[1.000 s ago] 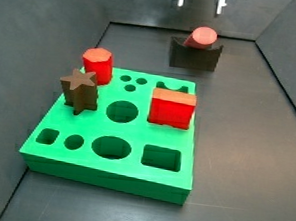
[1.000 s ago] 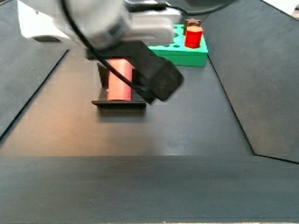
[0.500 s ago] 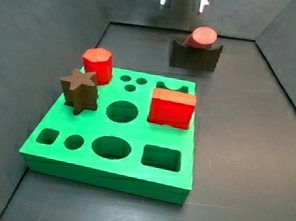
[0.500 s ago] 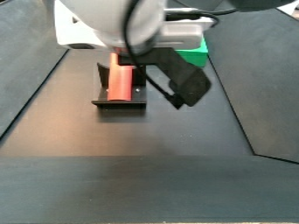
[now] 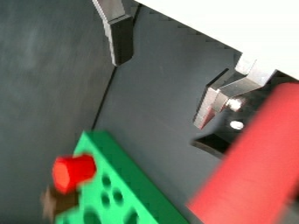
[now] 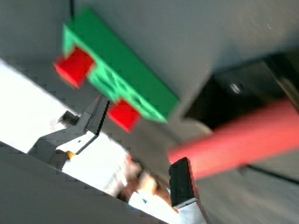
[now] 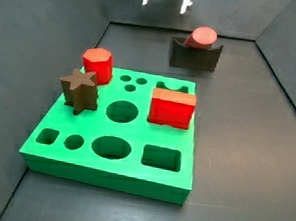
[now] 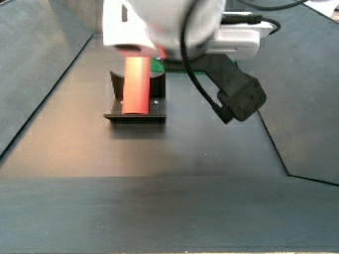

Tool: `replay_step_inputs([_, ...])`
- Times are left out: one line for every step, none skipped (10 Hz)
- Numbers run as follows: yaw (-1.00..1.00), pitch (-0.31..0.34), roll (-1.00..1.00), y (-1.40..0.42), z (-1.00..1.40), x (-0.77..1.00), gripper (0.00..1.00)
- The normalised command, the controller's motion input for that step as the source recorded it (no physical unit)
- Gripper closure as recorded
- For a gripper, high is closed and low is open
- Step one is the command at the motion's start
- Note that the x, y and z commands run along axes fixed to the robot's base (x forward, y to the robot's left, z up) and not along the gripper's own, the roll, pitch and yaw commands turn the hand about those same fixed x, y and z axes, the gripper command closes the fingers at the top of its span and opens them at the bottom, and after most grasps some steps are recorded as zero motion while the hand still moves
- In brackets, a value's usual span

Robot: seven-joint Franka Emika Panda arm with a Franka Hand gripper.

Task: Pick up the oval object. Move up. Place the oval object on the fixture. Regrasp the oval object. Move to above the board. Insert the oval object.
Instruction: Regrasp the oval object.

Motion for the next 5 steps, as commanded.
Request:
replay_step_inputs([-1.00,-0.074,0.81,-1.00,-0.14,-0.18,0.00])
replay_step_inputs([-1.00,-0.105,0.80,-1.00,-0.13,-0.15,0.00])
replay_step_inputs([-1.00,-0.137,0.79,-1.00,-0.12,-0.15,0.00])
replay_step_inputs([-1.00,-0.169,0.78,-1.00,-0.09,-0.15,0.00])
replay_step_inputs([-1.00,-0.211,0.77,-0.75,-0.04,-0.12,0.00])
